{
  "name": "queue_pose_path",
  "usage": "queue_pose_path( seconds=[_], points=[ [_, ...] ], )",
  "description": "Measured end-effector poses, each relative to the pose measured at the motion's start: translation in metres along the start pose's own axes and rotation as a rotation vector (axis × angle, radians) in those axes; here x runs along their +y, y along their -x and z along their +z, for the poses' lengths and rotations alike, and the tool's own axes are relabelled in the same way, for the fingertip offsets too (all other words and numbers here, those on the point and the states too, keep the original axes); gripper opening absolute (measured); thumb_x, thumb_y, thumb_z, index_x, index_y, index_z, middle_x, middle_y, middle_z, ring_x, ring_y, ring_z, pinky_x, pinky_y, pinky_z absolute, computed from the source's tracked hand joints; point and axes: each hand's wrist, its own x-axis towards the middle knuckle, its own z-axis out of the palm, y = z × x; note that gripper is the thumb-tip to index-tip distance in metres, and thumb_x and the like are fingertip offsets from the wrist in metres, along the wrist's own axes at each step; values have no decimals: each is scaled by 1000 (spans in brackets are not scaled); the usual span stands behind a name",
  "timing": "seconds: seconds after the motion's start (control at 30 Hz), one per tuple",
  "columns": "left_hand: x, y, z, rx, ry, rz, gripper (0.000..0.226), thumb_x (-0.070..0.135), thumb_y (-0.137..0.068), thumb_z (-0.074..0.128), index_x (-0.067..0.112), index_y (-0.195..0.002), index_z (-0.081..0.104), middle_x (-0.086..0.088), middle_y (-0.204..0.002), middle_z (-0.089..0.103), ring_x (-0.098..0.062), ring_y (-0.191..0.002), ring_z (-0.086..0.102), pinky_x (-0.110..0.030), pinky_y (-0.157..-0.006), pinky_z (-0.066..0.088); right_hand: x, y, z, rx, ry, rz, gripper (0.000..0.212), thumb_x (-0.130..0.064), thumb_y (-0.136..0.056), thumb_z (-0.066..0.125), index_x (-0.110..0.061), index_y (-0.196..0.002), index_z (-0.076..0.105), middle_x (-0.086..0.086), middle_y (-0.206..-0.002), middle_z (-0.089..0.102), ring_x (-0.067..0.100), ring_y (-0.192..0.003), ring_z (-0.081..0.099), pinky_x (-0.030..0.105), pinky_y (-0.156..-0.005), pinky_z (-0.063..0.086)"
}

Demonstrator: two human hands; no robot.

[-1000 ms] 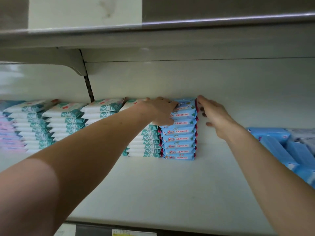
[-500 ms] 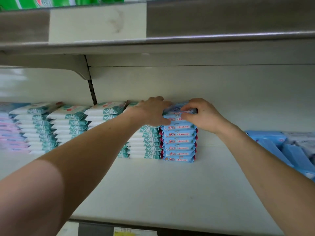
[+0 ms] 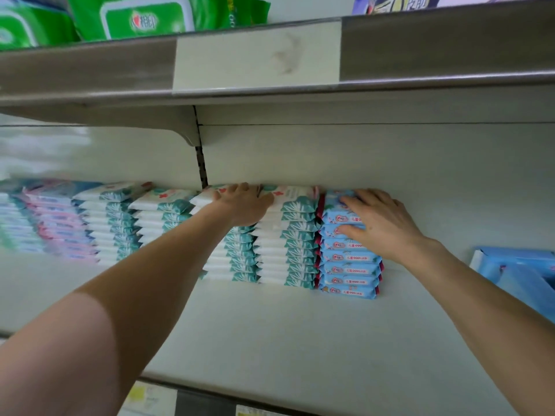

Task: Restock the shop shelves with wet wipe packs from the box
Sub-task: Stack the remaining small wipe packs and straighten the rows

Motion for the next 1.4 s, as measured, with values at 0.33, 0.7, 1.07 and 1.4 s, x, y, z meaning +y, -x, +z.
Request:
queue_pose_path(
  seconds=[0.33, 0.7, 1.07, 1.4],
  points=[
    [11, 29, 4, 156, -191, 262, 89, 72, -87, 35, 29, -152, -8, -2, -161, -7, -24, -148, -5, -57, -116, -4, -15, 4, -9, 30, 55, -97, 76, -56, -86, 54, -29, -150, 22, 4, -153, 21, 22, -142, 15, 44, -111, 18],
    [38, 24, 20, 234, -292, 268, 69, 52, -97, 39, 25, -152, 7, -5, -159, 15, -25, -147, 12, -61, -114, -3, -24, -3, 6, -6, 230, -112, 73, -49, -90, 53, -22, -149, 19, 2, -152, 27, 22, -138, 27, 45, -110, 22],
    [32, 74, -18, 285, -164, 274, 59, 47, -94, 50, 25, -146, 31, -4, -143, 43, -25, -131, 41, -50, -114, 23, -50, 14, -53, 80, -7, -232, 51, -40, -91, 55, -20, -137, 45, 1, -127, 49, 23, -121, 43, 37, -98, 35],
    [-19, 150, -71, 382, 105, 254, 33, 39, -90, 57, 27, -122, 59, -3, -110, 61, -23, -88, 59, -36, -80, 51, -138, 34, -116, 150, -125, -367, 29, -35, -93, 53, -18, -115, 61, 0, -112, 58, 20, -101, 52, 35, -82, 44]
  ],
)
